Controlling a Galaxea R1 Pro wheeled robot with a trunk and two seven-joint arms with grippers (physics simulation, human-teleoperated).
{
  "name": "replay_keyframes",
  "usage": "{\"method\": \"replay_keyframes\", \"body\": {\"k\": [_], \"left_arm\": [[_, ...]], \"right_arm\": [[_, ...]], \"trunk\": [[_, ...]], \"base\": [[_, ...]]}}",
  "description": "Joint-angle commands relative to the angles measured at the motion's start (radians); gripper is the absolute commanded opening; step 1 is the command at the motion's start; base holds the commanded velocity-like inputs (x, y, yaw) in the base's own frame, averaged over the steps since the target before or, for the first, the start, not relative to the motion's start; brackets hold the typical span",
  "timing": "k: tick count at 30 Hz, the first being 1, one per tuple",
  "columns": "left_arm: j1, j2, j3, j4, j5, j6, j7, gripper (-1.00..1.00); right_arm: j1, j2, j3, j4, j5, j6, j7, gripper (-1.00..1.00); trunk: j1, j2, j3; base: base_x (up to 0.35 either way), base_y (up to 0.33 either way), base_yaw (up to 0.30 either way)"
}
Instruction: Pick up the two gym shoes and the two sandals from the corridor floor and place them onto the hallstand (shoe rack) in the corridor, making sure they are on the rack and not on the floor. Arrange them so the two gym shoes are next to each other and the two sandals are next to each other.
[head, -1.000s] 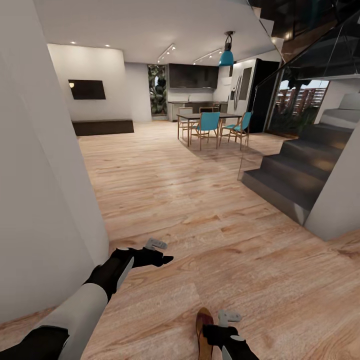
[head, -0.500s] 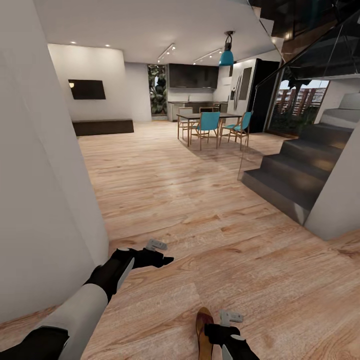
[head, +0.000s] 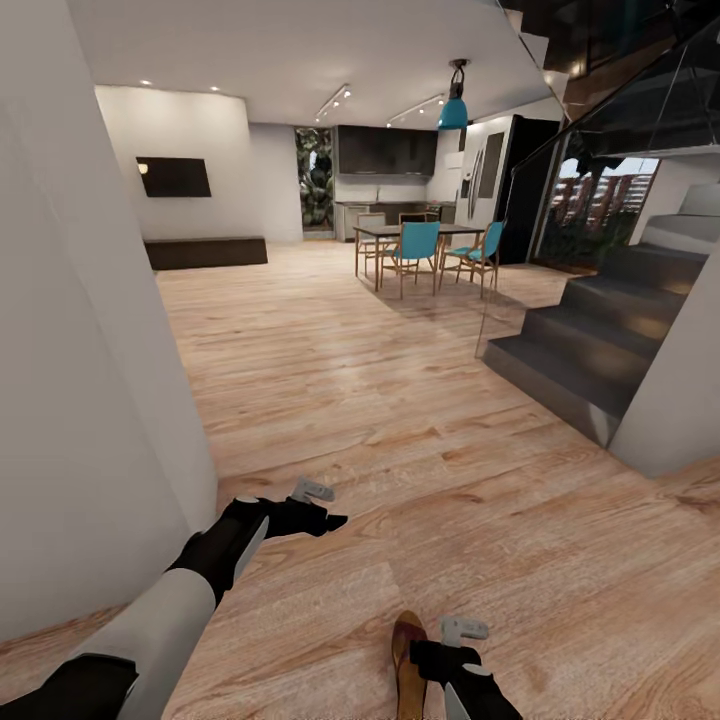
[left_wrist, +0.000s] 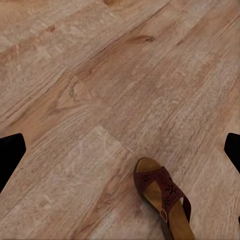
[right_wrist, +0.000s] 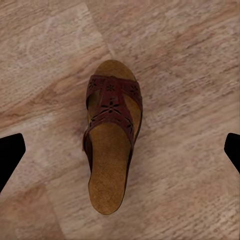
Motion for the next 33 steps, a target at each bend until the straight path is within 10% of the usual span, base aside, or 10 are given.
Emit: {"method": "replay_keyframes", "body": {"k": [1,15,33], "left_arm": [[0.000,0.000,0.002,-0.002,-0.009,0.003,-0.005,1.00],[-0.002,-0.002,0.002,-0.002,-0.009,0.003,-0.007,1.00],[-0.005,-0.004,0.003,-0.003,-0.007,0.004,-0.007,1.00]], "right_arm": [[0.000,0.000,0.000,-0.002,-0.008,0.005,-0.004,1.00],[0.000,-0.001,-0.002,-0.009,-0.008,0.003,-0.004,1.00],[0.000,-0.001,0.000,-0.089,-0.008,-0.004,-0.006,1.00]], "trunk": [[0.004,-0.008,-0.005],[0.057,-0.106,-0.070],[0.065,-0.110,-0.168]], "base": [[0.000,0.000,0.000],[0.000,0.000,0.000],[0.000,0.000,0.000]]}}
